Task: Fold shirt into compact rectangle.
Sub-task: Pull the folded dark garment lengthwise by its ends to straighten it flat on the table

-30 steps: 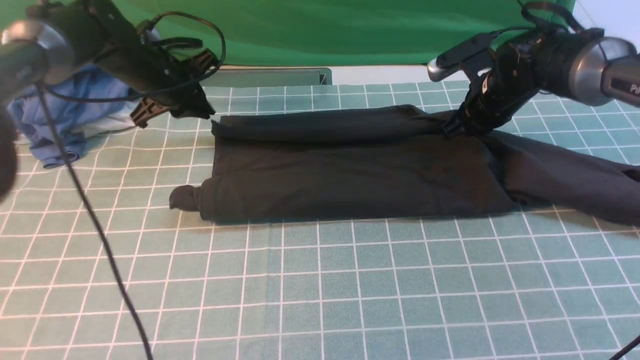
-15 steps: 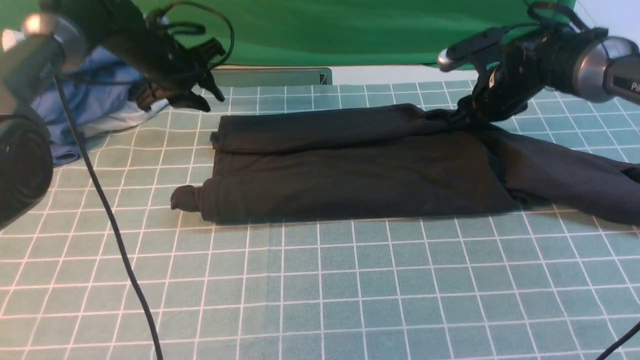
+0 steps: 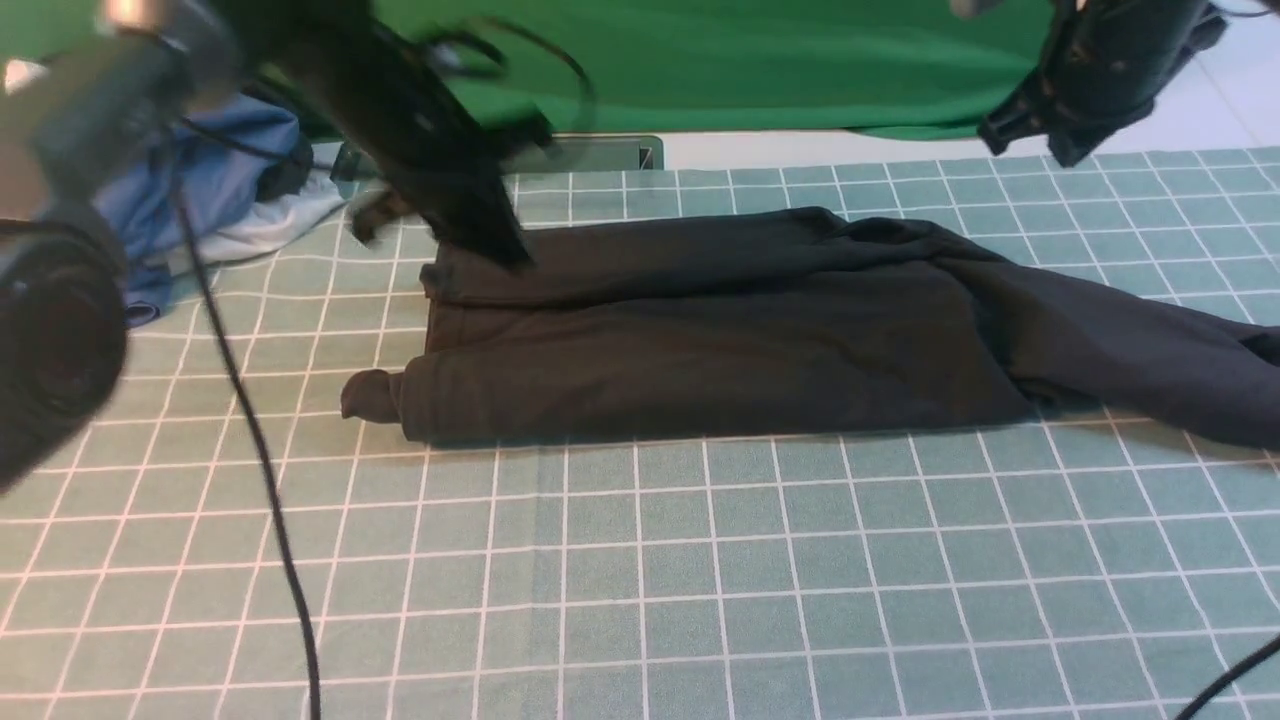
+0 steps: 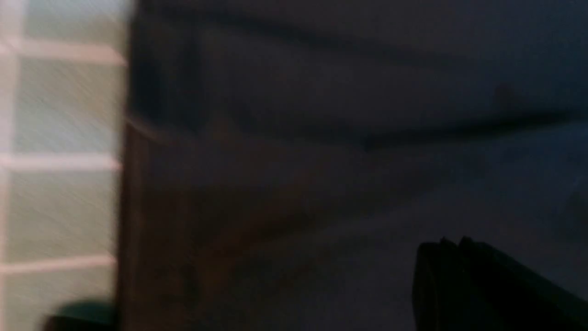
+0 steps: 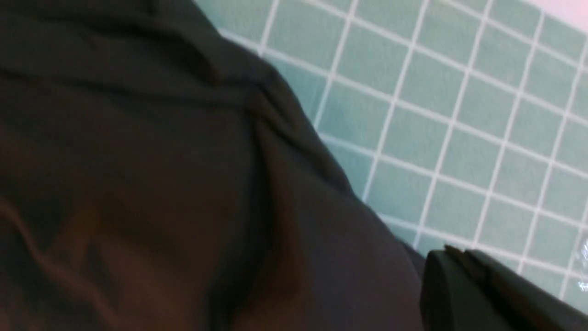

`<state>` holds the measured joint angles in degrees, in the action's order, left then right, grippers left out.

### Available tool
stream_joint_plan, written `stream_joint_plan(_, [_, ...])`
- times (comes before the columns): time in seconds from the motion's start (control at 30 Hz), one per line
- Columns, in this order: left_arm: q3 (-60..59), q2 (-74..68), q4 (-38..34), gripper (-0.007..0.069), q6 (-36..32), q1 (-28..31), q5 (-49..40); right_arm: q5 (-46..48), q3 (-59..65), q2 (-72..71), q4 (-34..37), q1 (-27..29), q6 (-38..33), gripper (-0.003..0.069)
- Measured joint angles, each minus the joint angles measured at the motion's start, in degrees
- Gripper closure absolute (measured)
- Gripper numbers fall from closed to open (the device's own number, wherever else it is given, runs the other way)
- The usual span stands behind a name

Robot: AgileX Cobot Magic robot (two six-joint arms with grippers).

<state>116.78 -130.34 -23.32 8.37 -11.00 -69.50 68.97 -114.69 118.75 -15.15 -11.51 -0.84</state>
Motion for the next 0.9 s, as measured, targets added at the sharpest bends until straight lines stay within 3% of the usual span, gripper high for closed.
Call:
stream_joint_plan(0.17, [-0.39,-4.63,4.19,0.0611,-0.85,-4.19,2.55,0.93,1.2,-0.69,1.52,0.46,0.0,0.0636])
stream_joint_plan(0.4, [11.52,-12.66,7.66,0.061,-4.83,-2.78,24.66,-2.89,1.27,-0.69,2.19,0.56,1.74,0.0636])
stream_joint_plan(0.47, [14.72,-14.11,7.92,0.061,-4.83,-1.64,26.96,-2.98,1.27,-0.69,2.19,0.56,1.9,0.0636])
stream_joint_plan(0.57, [21.06,-14.78,6.23,0.061,-4.58,1.14,21.92,-2.48,1.27,-0.69,2.19,0.62,2.14,0.0636])
stream_joint_plan(0.73, [32.32,-12.93,3.96,0.061,-4.12,4.1,4.01,0.06,2.28,-0.97,2.68,2.11,0.48,0.0636])
stream_joint_plan(0.9, [35.05,-9.11,2.67,0.061,0.62,5.4,0.54,0.3,10.26,-4.25,7.49,8.6,0.2,0.0636])
